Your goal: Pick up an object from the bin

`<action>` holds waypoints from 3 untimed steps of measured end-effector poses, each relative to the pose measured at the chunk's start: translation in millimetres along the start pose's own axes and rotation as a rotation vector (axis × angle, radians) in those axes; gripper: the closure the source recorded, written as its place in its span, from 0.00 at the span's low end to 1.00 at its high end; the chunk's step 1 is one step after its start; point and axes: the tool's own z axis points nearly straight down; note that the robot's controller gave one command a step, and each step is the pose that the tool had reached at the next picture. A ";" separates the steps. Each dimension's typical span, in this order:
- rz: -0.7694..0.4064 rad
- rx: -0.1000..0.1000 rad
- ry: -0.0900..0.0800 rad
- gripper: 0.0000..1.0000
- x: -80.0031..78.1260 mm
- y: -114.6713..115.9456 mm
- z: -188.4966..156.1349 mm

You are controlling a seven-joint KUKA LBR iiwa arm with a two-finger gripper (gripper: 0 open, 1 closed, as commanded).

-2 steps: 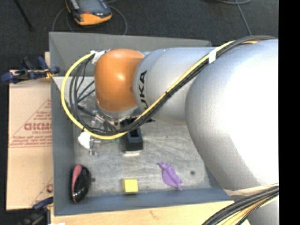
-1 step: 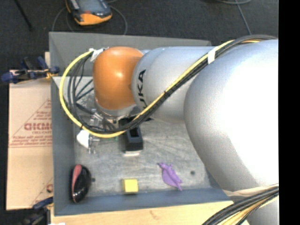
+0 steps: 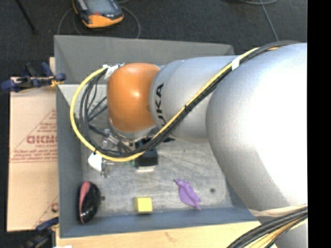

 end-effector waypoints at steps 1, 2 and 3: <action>-0.008 0.000 0.001 1.00 -13.5 1.2 -3.1; 0.015 0.002 0.007 1.00 0.0 1.2 -53.9; 0.017 -0.006 -0.013 1.00 -12.2 -5.9 -73.2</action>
Offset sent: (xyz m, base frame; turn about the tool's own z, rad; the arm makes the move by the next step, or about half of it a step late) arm -0.0111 0.0035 0.0850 0.0306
